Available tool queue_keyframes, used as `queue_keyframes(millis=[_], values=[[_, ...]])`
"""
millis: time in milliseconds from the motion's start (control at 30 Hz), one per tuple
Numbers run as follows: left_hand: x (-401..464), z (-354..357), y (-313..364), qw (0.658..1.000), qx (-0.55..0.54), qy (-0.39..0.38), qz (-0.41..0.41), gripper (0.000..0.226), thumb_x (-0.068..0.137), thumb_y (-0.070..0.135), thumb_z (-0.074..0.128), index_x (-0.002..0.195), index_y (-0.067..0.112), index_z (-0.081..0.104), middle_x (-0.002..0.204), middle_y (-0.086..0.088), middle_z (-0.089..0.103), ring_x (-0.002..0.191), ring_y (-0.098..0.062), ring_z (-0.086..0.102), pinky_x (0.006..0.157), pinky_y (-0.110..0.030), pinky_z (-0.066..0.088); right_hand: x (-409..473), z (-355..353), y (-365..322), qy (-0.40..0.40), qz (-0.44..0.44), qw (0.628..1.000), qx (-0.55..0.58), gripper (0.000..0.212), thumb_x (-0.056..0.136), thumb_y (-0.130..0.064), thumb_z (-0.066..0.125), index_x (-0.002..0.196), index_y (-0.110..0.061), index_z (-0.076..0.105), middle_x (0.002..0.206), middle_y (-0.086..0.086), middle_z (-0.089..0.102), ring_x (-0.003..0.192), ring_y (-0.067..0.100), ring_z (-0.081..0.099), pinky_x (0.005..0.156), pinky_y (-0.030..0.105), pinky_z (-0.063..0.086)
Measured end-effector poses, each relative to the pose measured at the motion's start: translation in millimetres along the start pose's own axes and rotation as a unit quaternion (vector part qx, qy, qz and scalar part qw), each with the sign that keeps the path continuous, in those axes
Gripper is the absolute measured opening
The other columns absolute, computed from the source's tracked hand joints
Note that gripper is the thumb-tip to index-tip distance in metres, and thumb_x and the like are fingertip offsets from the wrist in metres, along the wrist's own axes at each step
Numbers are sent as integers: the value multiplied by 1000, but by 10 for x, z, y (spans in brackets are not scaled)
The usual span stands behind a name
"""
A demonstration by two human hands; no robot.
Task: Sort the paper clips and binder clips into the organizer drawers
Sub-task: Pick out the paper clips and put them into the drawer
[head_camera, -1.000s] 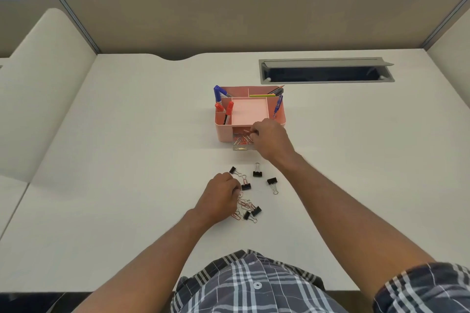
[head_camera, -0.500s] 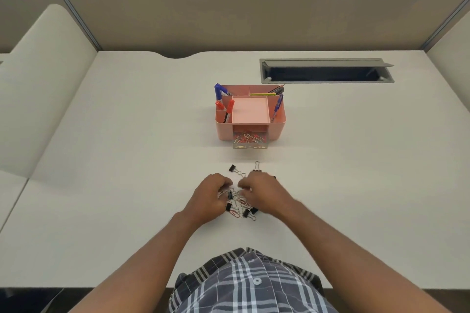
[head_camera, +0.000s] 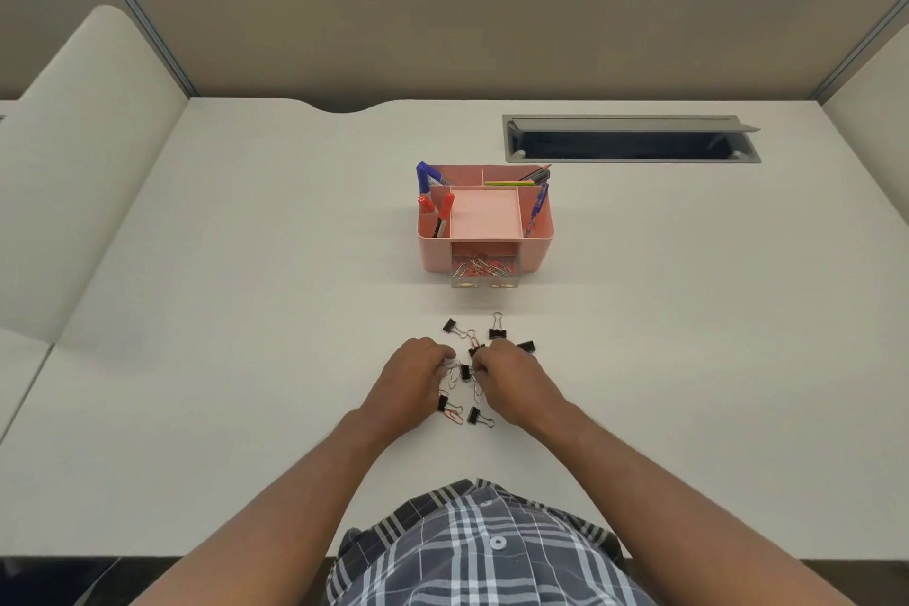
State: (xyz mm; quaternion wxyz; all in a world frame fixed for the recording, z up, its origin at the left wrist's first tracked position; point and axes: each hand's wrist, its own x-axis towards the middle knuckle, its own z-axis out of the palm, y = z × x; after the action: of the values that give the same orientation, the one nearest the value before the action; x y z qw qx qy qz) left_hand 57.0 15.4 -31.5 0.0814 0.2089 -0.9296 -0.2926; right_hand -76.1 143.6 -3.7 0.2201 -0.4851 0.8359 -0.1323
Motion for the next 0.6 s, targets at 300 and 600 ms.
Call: queue_keyframes(millis=[300,600], values=[[36,-14,52,999,1,11,-46,14,95,12,55,103,13,67,97,-2,64,94,-21,57,80,-34,48,21,-103,65,-11,39,996,75,19,90,-11,48,82,-12,65,84,2,62,78,20,56,65,31,41],[55,-58,122,994,-44,17,-103,9,94,15,56,96,17,65,92,5,62,86,-13,54,75,-27,41,30,-243,176,-7,97,979,176,27,93,-18,58,117,-16,70,107,3,72,87,14,62,74,23,46]])
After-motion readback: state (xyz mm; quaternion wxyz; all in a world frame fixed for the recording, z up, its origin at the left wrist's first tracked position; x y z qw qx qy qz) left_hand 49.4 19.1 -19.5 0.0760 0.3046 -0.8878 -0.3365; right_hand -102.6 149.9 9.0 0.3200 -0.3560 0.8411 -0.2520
